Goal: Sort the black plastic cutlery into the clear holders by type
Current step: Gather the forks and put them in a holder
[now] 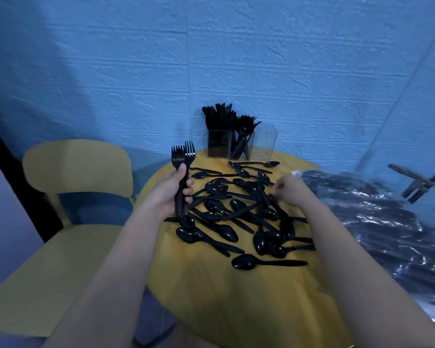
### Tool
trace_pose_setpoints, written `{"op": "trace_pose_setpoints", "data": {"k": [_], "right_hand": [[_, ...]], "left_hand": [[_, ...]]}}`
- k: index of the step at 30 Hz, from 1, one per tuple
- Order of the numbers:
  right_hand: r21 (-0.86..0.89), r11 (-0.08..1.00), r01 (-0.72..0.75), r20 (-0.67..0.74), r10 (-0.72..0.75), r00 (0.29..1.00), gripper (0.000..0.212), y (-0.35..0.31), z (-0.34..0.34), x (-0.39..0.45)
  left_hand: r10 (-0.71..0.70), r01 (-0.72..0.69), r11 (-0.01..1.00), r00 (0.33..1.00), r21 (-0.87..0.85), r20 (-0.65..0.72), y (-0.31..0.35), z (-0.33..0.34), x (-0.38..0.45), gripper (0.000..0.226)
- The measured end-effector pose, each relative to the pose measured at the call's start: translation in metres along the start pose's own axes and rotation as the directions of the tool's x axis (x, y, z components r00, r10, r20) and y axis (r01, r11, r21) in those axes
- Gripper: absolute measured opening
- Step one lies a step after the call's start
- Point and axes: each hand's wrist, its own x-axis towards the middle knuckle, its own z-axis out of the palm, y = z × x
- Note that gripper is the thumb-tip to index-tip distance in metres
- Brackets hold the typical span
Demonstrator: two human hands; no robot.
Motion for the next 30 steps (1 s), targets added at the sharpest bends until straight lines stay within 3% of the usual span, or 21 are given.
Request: {"op": "trace_pose_setpoints", "data": {"k": [5, 8, 15, 19, 23, 27, 30], "right_hand": [[-0.223, 0.970, 0.100, -0.258, -0.157, 0.953, 0.017, -0.009, -0.026, -0.007], [-0.247, 0.949, 0.198, -0.292, -0.268, 0.918, 0.017, -0.017, -0.041, -0.011], [-0.155, 0.916, 0.369, -0.412, -0.399, 0.819, 0.011, -0.036, -0.069, -0.028], [0.094, 0.882, 0.461, -0.442, -0.378, 0.813, 0.010, -0.049, -0.082, -0.047], [0.281, 0.805, 0.522, -0.404, -0.394, 0.825, 0.010, -0.064, -0.093, -0.062], [0.298, 0.765, 0.571, -0.388, -0.450, 0.804, 0.009, -0.085, -0.099, -0.070], [0.226, 0.779, 0.584, -0.453, -0.447, 0.771, 0.008, -0.099, -0.105, -0.068]], "left_hand": [[0.013, -0.016, 0.996, 1.000, 0.091, 0.025, 0.001, 0.016, -0.007, 0.021], [0.029, -0.037, 0.988, 0.998, 0.153, 0.057, 0.002, 0.021, -0.012, 0.020], [0.030, -0.051, 0.976, 0.994, 0.213, 0.103, 0.008, 0.031, -0.019, 0.023], [0.063, -0.084, 0.971, 0.993, 0.225, 0.101, 0.013, 0.045, -0.022, 0.023], [0.086, -0.150, 0.917, 0.979, 0.369, 0.183, 0.019, 0.061, -0.027, 0.021], [-0.010, -0.084, 0.956, 0.948, 0.279, 0.319, 0.026, 0.081, -0.040, 0.021], [0.009, -0.087, 0.976, 0.932, 0.200, 0.363, 0.036, 0.089, -0.040, 0.027]]}}
